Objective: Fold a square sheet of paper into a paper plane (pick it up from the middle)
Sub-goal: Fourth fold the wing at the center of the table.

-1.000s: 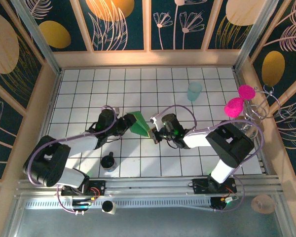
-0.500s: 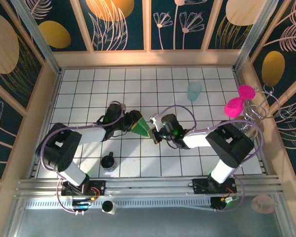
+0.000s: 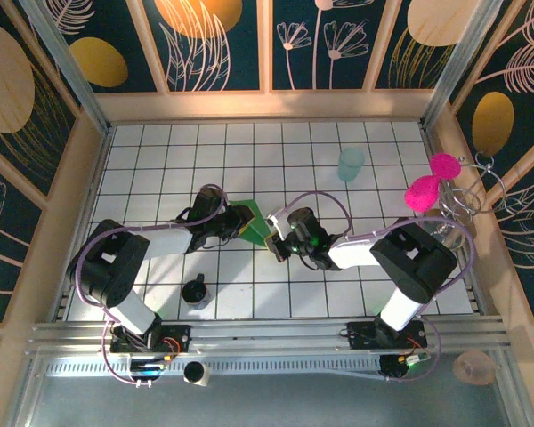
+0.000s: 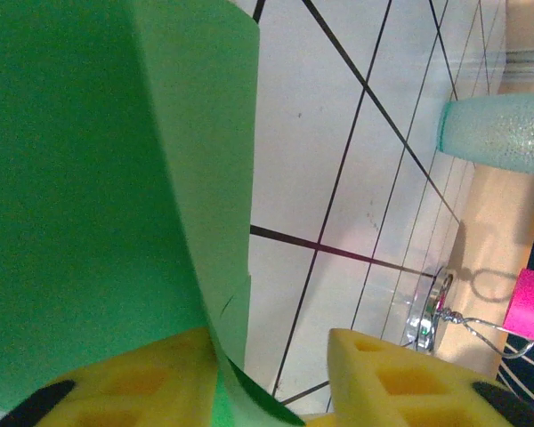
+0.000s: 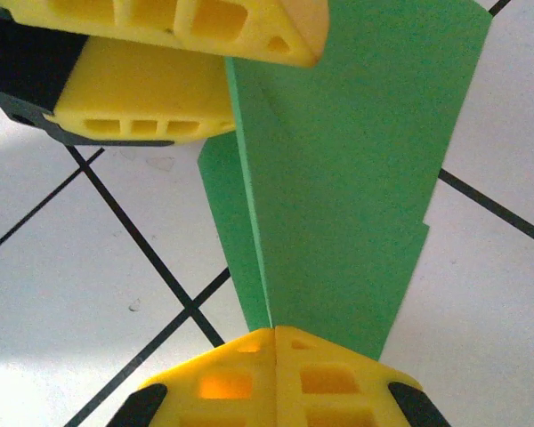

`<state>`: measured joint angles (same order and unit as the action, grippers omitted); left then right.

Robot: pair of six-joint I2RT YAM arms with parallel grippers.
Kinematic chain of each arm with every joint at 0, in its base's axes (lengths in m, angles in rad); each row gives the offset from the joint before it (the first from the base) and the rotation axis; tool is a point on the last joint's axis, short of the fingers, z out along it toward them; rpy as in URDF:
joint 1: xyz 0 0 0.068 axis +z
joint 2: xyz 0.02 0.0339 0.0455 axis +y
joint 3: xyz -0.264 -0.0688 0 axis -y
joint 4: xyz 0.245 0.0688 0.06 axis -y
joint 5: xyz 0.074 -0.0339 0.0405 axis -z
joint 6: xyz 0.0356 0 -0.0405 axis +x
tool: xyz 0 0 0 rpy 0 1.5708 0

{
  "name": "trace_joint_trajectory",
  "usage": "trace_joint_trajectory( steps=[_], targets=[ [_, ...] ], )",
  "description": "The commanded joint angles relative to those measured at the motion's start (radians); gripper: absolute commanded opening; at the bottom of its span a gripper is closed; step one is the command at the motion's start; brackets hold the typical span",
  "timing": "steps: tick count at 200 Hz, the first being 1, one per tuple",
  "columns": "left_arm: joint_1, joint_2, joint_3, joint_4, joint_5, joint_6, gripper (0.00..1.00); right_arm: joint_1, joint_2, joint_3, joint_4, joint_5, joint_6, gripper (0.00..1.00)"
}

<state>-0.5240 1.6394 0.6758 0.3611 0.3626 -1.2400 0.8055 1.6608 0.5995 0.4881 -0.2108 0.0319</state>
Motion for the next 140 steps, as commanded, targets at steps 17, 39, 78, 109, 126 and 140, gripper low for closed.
trace_joint_trajectory(
  steps=[17, 39, 78, 109, 126, 140],
  targets=[
    [-0.005, 0.009, 0.022, -0.033, 0.006, -0.030, 0.30, 0.016, -0.028, 0.025, -0.029, 0.046, -0.039, 0.11],
    [-0.005, 0.007, 0.021, -0.035, 0.001, -0.030, 0.23, 0.021, -0.045, 0.025, -0.041, 0.063, -0.046, 0.18],
    [-0.005, 0.001, 0.023, -0.036, -0.006, -0.038, 0.11, 0.053, -0.067, 0.029, -0.048, 0.157, -0.054, 0.31],
    [-0.007, -0.006, 0.036, -0.041, -0.011, -0.041, 0.09, 0.097, -0.046, 0.047, -0.044, 0.248, -0.075, 0.35],
    [-0.007, -0.009, 0.044, -0.048, -0.013, -0.041, 0.09, 0.107, -0.024, 0.059, -0.039, 0.263, -0.078, 0.35],
    [-0.006, -0.011, 0.048, -0.055, -0.013, -0.042, 0.08, 0.110, 0.001, 0.071, -0.040, 0.284, -0.075, 0.35]
  ],
)
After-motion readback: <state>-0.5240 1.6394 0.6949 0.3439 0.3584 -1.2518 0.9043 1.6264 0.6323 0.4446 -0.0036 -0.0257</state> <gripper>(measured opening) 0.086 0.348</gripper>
